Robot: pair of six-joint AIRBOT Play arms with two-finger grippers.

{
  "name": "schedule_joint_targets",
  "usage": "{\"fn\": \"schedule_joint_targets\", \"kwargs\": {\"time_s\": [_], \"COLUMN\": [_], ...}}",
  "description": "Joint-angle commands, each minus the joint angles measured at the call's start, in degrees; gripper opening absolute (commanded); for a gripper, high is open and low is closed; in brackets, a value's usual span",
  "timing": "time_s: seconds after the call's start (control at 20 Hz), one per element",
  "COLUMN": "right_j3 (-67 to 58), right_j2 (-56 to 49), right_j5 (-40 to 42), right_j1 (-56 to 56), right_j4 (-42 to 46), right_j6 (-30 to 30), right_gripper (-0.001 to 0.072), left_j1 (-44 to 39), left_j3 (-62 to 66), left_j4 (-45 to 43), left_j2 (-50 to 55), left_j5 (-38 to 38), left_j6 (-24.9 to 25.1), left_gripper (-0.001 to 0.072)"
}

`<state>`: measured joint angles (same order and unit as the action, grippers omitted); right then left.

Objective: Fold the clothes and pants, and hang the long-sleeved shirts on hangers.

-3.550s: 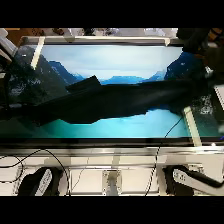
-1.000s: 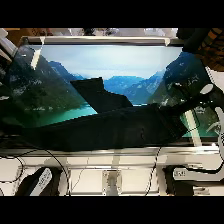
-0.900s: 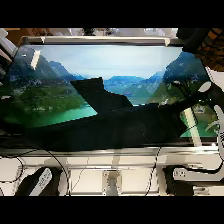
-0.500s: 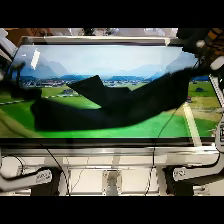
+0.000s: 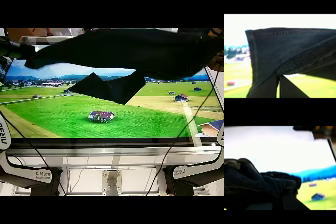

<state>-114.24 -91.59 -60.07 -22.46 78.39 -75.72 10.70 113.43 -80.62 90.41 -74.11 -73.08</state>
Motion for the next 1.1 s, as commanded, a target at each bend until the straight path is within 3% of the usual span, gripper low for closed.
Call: {"fn": "schedule_joint_targets", "kwargs": {"time_s": [0.0, 0.25, 0.5, 0.7, 1.05], "right_j3": [4.76, 20.7, 44.06, 59.69, 64.02], "right_j2": [0.79, 3.3, 13.64, 23.15, 29.07], "right_j5": [-7.3, -6.78, 3.54, 9.64, 7.54], "right_j1": [-2.32, -2.34, -7.54, -15.15, -24.85], "right_j4": [0.11, 4.35, 6.1, 5.88, 5.92], "right_j6": [1.92, 4.26, 5.88, 11.63, 18.05], "right_gripper": [0.001, 0.001, 0.0011, 0.0011, 0.0012], "left_j1": [0.0, 0.42, 3.93, 6.58, 4.66], "left_j3": [-5.22, -17.25, -35.28, -47.91, -60.37], "left_j4": [-8.28, -8.96, -8.96, -8.92, -11.43], "left_j2": [-1.73, -4.68, -15.04, -25.07, -36.28], "left_j5": [-10.64, -13.57, -11.91, -9.68, -13.14], "left_j6": [6.91, 10.23, 17.14, 21.07, 23.43], "left_gripper": [0.0018, 0.0017, 0.0017, 0.0018, 0.0018]}}
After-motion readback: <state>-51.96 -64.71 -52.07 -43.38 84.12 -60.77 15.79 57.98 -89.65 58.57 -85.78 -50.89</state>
